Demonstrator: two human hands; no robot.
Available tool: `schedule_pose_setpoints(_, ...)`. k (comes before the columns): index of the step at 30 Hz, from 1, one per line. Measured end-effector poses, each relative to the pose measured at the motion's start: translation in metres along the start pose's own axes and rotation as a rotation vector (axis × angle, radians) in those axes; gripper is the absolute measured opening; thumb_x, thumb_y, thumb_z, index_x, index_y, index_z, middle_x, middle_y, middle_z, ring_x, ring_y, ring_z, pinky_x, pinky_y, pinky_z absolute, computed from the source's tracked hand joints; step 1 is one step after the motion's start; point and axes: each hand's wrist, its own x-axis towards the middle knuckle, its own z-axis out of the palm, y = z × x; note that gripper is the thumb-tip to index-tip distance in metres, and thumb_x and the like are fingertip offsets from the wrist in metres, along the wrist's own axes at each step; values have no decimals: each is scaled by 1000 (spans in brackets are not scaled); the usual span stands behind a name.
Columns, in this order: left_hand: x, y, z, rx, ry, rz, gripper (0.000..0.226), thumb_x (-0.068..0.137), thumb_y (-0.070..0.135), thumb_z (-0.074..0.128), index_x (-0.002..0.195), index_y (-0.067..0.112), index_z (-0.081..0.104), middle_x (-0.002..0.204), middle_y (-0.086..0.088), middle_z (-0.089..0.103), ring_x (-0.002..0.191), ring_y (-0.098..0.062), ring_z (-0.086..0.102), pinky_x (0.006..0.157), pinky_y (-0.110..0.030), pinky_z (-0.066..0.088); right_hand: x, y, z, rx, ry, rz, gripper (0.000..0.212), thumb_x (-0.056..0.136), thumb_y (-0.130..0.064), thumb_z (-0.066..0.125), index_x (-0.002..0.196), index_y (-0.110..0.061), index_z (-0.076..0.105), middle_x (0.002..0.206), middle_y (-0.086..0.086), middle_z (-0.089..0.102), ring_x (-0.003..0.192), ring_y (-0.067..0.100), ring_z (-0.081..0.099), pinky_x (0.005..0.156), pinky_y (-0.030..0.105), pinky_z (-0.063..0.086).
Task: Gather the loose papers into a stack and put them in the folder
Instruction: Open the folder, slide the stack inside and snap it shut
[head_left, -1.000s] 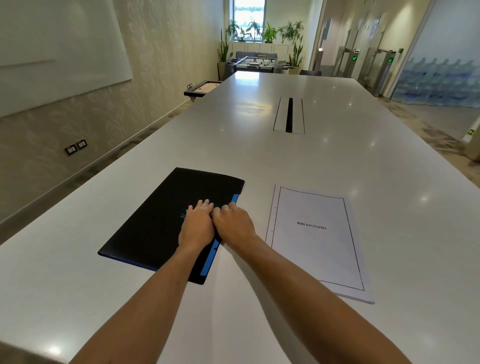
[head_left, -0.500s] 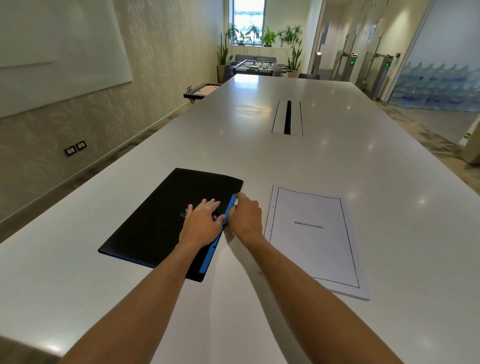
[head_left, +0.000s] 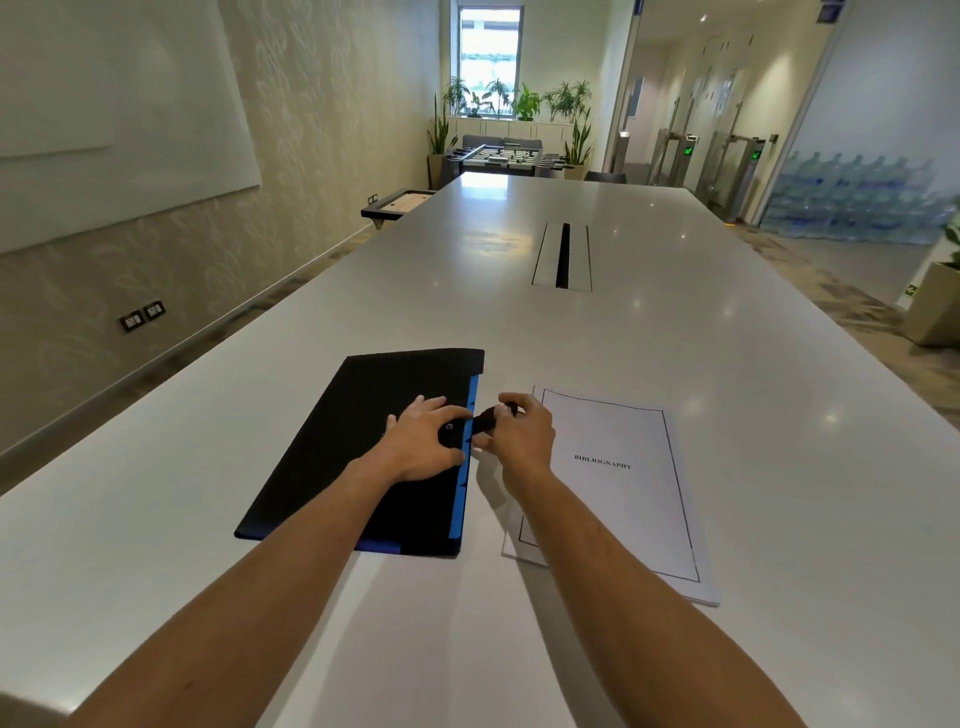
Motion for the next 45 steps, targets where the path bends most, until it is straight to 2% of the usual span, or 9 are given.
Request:
schedule_pose_setpoints(3, 2, 13, -4, 34, 13, -17, 65, 80, 34, 68, 139, 37, 41, 160, -3, 19, 148, -32, 5, 113, -68, 6, -1, -1, -8, 109, 0, 60, 18, 94, -6, 57, 106, -20, 59, 108, 7, 59, 95, 27, 68, 74, 41, 62)
schedule_pose_setpoints(5, 0, 25, -4, 44, 77, 16, 56, 79, 35, 69, 131, 32, 47, 155, -5, 27, 142, -32, 25, 111, -62, 25, -3, -2, -13, 127, 16, 53, 18, 94, -7, 56, 106, -20, 57, 110, 5, 58, 95, 23, 67, 73, 34, 61)
schedule_pose_setpoints(9, -2, 56, -7, 133, 158, 29, 27, 85, 25, 66, 107, 17, 53, 117, -8, 56, 96, -22, 60, 87, -36, 52, -2, -6, -14, 155, 52, 30, 16, 97, -8, 52, 104, -21, 56, 112, 6, 60, 95, 20, 66, 81, 39, 60)
schedule_pose_setpoints(16, 3, 68, -47, 411, 265, -71, 34, 91, 8, 45, 123, -1, 50, 123, -22, 54, 110, -38, 56, 84, -41, 47, -2, -13, -25, 275, -6, 44, 13, 98, -7, 49, 104, -15, 56, 114, 16, 61, 93, 26, 69, 65, 41, 62)
schedule_pose_setpoints(23, -2, 62, -53, 555, 228, -169, 102, 70, 62, 71, 142, 5, 26, 139, -19, 41, 119, -35, 53, 91, -43, 48, -4, -24, -26, 252, -21, -27, 13, 98, -7, 50, 106, -14, 56, 113, 17, 64, 93, 27, 70, 62, 38, 62)
schedule_pose_setpoints(28, -8, 67, -59, 567, 227, -177, 78, 78, 35, 67, 138, 4, 28, 130, -19, 42, 110, -33, 55, 77, -36, 46, -6, -27, -30, 248, -25, -33, 15, 98, -6, 50, 109, -13, 56, 114, 16, 63, 96, 28, 69, 65, 40, 62)
schedule_pose_setpoints(35, -9, 67, -70, 381, 171, -157, 61, 85, 11, 53, 140, 3, 27, 127, -22, 51, 109, -37, 55, 83, -41, 47, -1, -29, -43, 238, -17, -10, 15, 98, -5, 50, 110, -12, 56, 114, 16, 61, 94, 28, 70, 66, 39, 63)
schedule_pose_setpoints(41, -3, 69, -56, 402, 149, -52, 83, 93, 8, 47, 154, 28, -6, 116, -20, 58, 76, -22, 56, 71, -37, 51, 4, -27, -50, 102, -74, -20, 17, 98, -6, 49, 112, -14, 55, 120, 15, 58, 98, 27, 67, 67, 30, 62)
schedule_pose_setpoints(45, 2, 76, -39, 396, 119, -61, 43, 95, 13, 46, 138, 17, 44, 113, -15, 57, 83, -22, 57, 67, -30, 45, 3, -27, -57, -28, -106, -78, 28, 99, -6, 48, 125, -15, 49, 115, 11, 59, 93, 20, 66, 74, 27, 59)
